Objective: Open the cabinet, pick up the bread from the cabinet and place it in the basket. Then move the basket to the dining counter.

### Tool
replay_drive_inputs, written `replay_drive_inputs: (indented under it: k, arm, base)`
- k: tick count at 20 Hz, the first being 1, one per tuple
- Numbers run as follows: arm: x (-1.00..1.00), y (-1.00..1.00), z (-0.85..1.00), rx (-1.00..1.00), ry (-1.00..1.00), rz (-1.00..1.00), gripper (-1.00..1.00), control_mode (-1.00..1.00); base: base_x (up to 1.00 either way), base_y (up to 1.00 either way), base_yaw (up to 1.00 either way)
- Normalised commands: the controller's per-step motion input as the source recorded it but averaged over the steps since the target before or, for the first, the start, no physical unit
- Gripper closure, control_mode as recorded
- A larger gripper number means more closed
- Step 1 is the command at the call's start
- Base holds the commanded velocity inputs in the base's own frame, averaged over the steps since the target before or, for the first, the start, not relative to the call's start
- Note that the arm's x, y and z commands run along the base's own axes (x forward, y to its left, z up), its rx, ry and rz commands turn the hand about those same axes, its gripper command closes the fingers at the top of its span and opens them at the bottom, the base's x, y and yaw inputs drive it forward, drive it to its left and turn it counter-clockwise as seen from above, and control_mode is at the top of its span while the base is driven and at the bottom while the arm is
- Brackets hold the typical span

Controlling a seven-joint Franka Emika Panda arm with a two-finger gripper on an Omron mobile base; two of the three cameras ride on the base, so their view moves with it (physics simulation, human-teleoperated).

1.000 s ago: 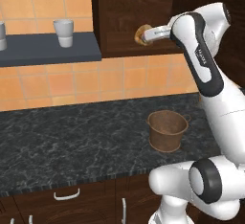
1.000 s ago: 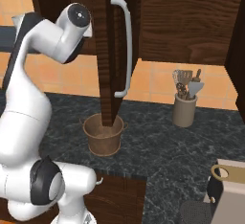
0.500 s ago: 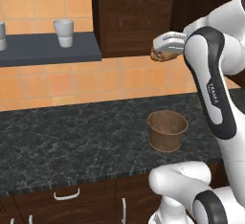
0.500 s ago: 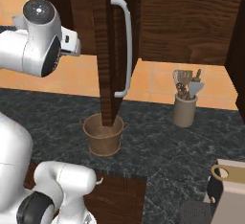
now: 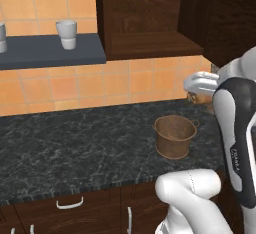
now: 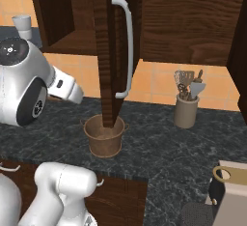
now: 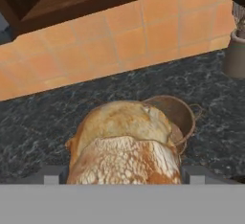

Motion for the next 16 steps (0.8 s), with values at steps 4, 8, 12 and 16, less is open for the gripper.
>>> replay_drive_inputs:
  k: [4, 8, 12, 16]
  arm:
    - [-0.14, -0.24, -0.95, 0.03, 0.15, -0.17, 1.0, -1.0]
    - [0.22, -0.02, -0.9, 0.12, 0.12, -0.17, 1.0, -1.0]
    - [0.74, -0.02, -0.42, 0.09, 0.04, -0.22, 1.0, -1.0]
    - [0.87, -0.04, -0.22, 0.06, 0.05, -0.25, 1.0, -1.0]
  base:
    - [0.0, 0.0, 0.0]
    - [0.0, 0.0, 0.0]
    - [0.0, 0.0, 0.0]
    - [0.0, 0.0, 0.0]
